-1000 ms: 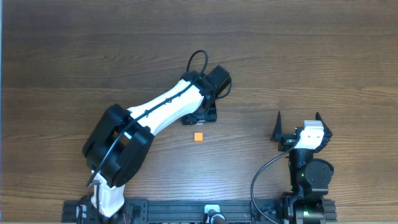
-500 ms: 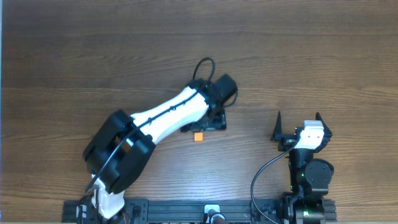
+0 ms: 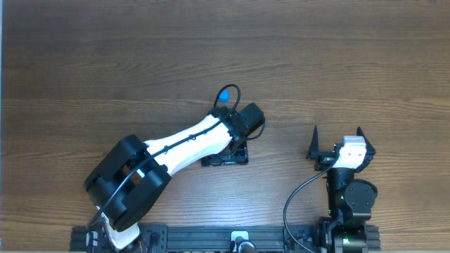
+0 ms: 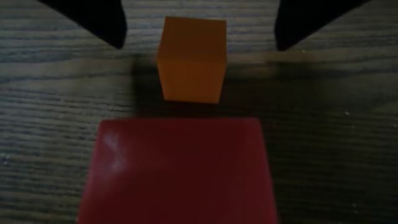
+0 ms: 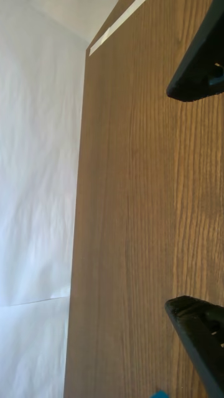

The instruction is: Stack Cubes

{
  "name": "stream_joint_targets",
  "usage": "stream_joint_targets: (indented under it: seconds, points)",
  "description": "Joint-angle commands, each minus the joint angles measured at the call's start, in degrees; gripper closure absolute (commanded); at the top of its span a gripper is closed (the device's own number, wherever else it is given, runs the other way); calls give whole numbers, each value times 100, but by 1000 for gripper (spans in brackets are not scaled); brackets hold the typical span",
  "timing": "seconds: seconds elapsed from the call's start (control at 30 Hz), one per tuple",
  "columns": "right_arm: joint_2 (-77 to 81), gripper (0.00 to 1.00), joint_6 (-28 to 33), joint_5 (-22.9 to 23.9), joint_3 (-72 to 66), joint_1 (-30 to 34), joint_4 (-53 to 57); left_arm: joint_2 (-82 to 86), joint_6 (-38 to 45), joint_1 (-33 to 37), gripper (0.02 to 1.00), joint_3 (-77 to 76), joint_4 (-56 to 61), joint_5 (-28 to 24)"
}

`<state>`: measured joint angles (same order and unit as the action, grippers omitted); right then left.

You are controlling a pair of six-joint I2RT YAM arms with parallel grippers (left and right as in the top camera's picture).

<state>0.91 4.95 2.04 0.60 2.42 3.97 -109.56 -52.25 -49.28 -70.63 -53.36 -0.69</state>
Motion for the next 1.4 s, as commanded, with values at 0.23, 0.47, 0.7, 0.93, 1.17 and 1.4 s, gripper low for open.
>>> stream_joint_targets:
  seconds: [0.23,0.47,0.7,0.93,1.17,1.4]
  points:
    - [-52,7,26,-28,-31,-26,15,188,-50,15,540,35,61,15]
    - [-52,9,28,-28,-31,-26,15,188,-52,31,665,35,59,52]
    - [-52,9,28,-28,-31,-26,15,188,-70,31,755,35,59,55]
    - [-52,7,26,-28,-31,-26,15,210,-68,31,807,35,50,50]
    - [-52,9,28,-28,-31,-26,15,651,-66,61,822,-111,-149,61]
    - [-52,7,28,-28,-31,-26,15,756,72,256,836,-1012,-822,251]
